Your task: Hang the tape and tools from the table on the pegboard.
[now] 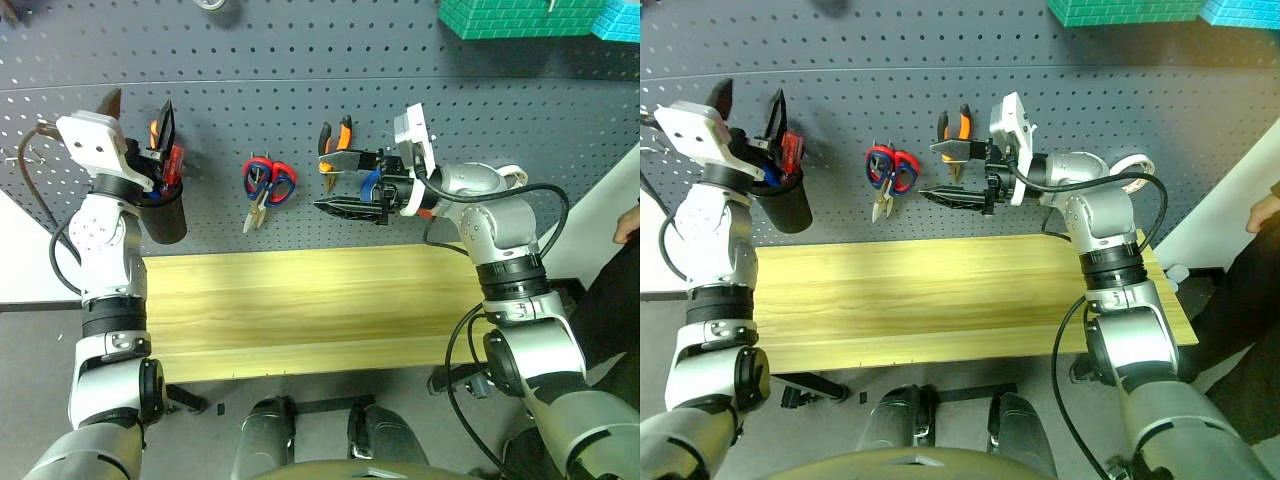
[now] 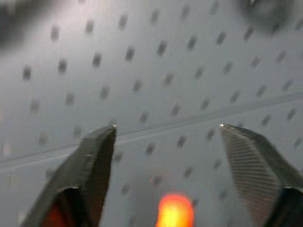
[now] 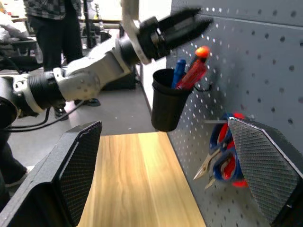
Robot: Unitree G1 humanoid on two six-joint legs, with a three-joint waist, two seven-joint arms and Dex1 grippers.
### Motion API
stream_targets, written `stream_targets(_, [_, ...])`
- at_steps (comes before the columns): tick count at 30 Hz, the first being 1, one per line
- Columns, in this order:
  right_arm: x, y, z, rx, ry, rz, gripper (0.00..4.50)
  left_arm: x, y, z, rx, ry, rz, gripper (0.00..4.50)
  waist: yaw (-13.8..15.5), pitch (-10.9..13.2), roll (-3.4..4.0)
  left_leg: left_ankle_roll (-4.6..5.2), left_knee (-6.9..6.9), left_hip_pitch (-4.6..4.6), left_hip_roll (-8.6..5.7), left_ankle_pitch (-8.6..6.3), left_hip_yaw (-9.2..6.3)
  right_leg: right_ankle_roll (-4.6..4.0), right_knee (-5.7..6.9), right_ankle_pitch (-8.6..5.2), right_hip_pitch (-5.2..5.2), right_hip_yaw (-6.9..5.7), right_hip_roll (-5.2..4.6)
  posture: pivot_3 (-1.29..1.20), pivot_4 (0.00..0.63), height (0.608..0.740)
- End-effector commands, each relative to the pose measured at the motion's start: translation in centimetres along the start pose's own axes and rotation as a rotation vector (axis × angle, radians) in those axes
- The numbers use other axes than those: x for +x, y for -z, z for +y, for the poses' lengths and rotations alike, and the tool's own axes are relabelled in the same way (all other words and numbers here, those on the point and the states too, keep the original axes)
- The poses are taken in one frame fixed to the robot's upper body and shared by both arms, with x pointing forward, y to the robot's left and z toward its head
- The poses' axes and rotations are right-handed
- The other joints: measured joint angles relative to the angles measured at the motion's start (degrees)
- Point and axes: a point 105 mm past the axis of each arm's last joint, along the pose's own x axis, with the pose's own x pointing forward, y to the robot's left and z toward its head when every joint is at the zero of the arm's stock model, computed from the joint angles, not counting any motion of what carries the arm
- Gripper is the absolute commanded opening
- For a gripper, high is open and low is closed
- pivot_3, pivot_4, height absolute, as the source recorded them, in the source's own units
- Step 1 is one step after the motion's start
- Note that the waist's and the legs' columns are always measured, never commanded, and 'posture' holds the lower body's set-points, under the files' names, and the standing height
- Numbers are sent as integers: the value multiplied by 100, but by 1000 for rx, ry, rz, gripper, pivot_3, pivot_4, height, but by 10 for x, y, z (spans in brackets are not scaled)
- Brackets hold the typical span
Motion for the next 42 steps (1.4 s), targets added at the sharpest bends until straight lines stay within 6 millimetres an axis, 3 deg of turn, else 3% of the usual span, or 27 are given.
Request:
stream_targets(1, [-8, -18, 1, -53, 11, -36, 4500, -5, -36, 9, -19, -46, -90, 3583, -37, 0, 0, 0, 2, 4, 0, 0, 1, 0, 6, 0, 0, 5, 1, 89, 82, 740])
stream_targets(5, [-15, -16, 1, -35, 24, -24, 4500, -26, -50, 7, -105, 10, -83, 3583, -132, 0, 0, 0, 2, 16, 0, 0, -1, -3, 18, -2, 7, 7, 1, 90, 87, 740])
stream_targets(13, [-33, 7, 12, 55, -5, 112, 4500, -101, -27, -20, -197, 331, 231, 3583, -129, 8, 7, -2, -6, 26, 0, -2, -8, -5, 20, -21, -8, 18, -1, 95, 110, 740])
stream_targets(17, [-49, 25, 18, 60, 1, 186, 4500, -129, -16, -37, -295, 463, 389, 3583, -119, 18, 53, -2, -45, 22, 31, -4, -15, -19, -65, 10, -13, -8, 1, 100, 121, 740])
stream_targets(18, [-54, 29, 21, 66, -2, 196, 4500, -137, -11, -44, -320, 507, 423, 3583, -109, 21, 89, -2, -57, 5, 80, -5, -9, -19, -156, 64, 14, -25, 36, 98, 124, 740])
stream_targets(19, [-59, 32, 24, 73, -9, 206, 4500, -145, -7, -49, -328, 549, 451, 3583, -60, 21, 77, -2, -111, -38, 125, -5, -8, -37, -234, 123, 62, -25, 83, 93, 127, 740])
stream_targets(20, [-63, 36, 28, 79, -19, 221, 4500, -153, 0, -54, -327, 590, 483, 3583, 8, 24, 38, -1, -166, -56, 150, -3, 80, -110, -22, 64, 50, -100, 12, 83, 131, 740])
stream_targets(21, [-67, 40, 31, 84, -28, 240, 4500, -160, 6, -57, -326, 628, 506, 3583, 33, 52, 13, -1, -187, 32, 133, -2, 201, -79, 188, -277, 95, -158, -88, 78, 132, 740])
stream_targets(22, [-72, 46, 35, 88, -39, 262, 4500, -165, 11, -62, -342, 668, 515, 3583, 34, 79, 36, -4, -172, 98, 56, 0, 216, -68, 257, -383, 74, -99, -120, 75, 132, 740])
stream_targets(23, [-75, 50, 38, 92, -49, 277, 4500, -167, 14, -63, -357, 690, 518, 3583, 31, 92, 54, -10, -118, 141, -8, 0, 114, -81, 262, -417, 99, -113, -148, 71, 131, 740])
stream_targets(25, [-81, 55, 43, 116, -71, 293, 4500, -172, 20, -64, -373, 751, 526, 3583, 4, 144, 112, -16, -50, 136, -130, -4, -152, -87, 258, -420, 133, -169, -153, 61, 126, 740])
stream_targets(27, [-84, 61, 45, 125, -81, 307, 4500, -176, 24, -62, -386, 805, 538, 3583, -59, 171, 168, -13, 27, 136, -177, -6, -400, -80, 235, -416, 214, -330, -179, 53, 116, 740])
stream_targets(29, [-86, 67, 44, 127, -80, 320, 4500, -180, 27, -58, -391, 868, 553, 3583, -205, 170, 197, -34, 44, 105, -159, -35, -532, -34, 110, -388, 308, -462, -174, 40, 111, 740])
stream_targets(30, [-87, 69, 42, 131, -68, 320, 4500, -181, 29, -56, -388, 885, 562, 3583, -262, 163, 182, -33, -1, 52, -133, -35, -530, -13, 56, -371, 282, -466, -154, 37, 110, 740])
stream_targets(31, [-86, 71, 40, 132, -61, 319, 4500, -182, 32, -52, -387, 895, 572, 3583, -300, 155, 136, -31, -15, 31, -138, -34, -504, -12, 85, -370, 243, -440, -169, 35, 113, 740])
stream_targets(33, [-83, 74, 38, 129, -49, 317, 4500, -187, 36, -47, -396, 920, 592, 3583, -325, 167, 103, -30, -19, 63, -244, -33, -427, 31, 213, -385, 182, -207, -206, 26, 117, 740])
stream_targets(36, [-82, 72, 37, 121, -55, 310, 4500, -196, 38, -49, -400, 979, 615, 3583, -319, 174, 98, -28, -60, 118, -221, -32, -368, 18, 184, -389, 185, -206, -195, 20, 133, 740])
stream_targets(42, [-82, 74, 36, 108, -55, 307, 4500, -206, 36, -58, -421, 974, 616, 3583, -296, 178, 91, 9, -60, 121, -207, -44, -320, 34, 184, -383, 176, -188, -183, 10, 129, 740])
